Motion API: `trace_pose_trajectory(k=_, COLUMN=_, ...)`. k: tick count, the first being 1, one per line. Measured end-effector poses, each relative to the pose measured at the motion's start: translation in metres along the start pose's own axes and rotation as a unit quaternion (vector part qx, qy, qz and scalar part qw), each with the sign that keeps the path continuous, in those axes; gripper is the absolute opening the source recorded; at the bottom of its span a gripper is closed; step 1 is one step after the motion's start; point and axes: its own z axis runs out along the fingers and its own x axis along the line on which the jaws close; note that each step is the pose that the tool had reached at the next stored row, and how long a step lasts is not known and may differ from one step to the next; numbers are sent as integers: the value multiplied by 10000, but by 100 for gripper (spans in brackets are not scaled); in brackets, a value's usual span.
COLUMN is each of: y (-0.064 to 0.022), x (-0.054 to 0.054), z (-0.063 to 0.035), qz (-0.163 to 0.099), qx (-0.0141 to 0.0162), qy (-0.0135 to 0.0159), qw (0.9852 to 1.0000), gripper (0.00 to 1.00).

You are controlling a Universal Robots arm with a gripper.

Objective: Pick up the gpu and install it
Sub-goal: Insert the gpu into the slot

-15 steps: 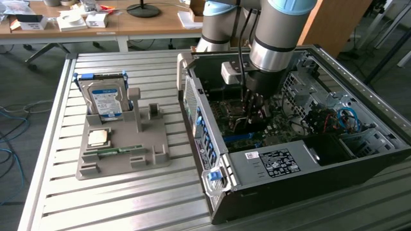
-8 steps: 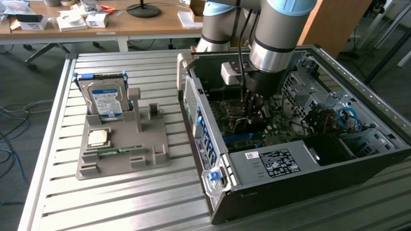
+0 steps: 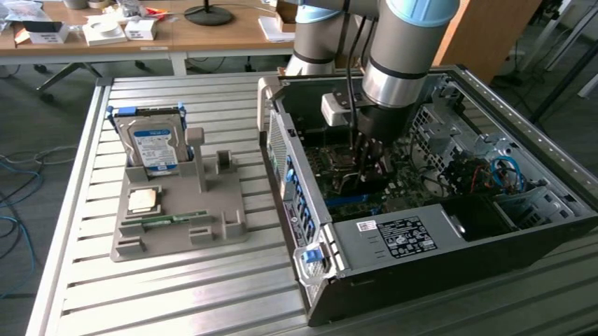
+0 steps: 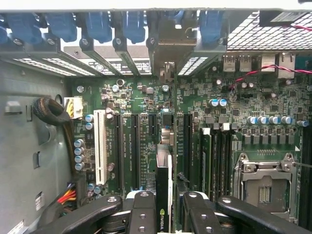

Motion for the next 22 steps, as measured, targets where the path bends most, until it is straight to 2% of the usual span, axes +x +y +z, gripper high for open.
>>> trace_pose_trajectory(k=22, y=15, x=-15, z=19, qz=-50, qx=11, qy=-2, qw=10000, gripper=26)
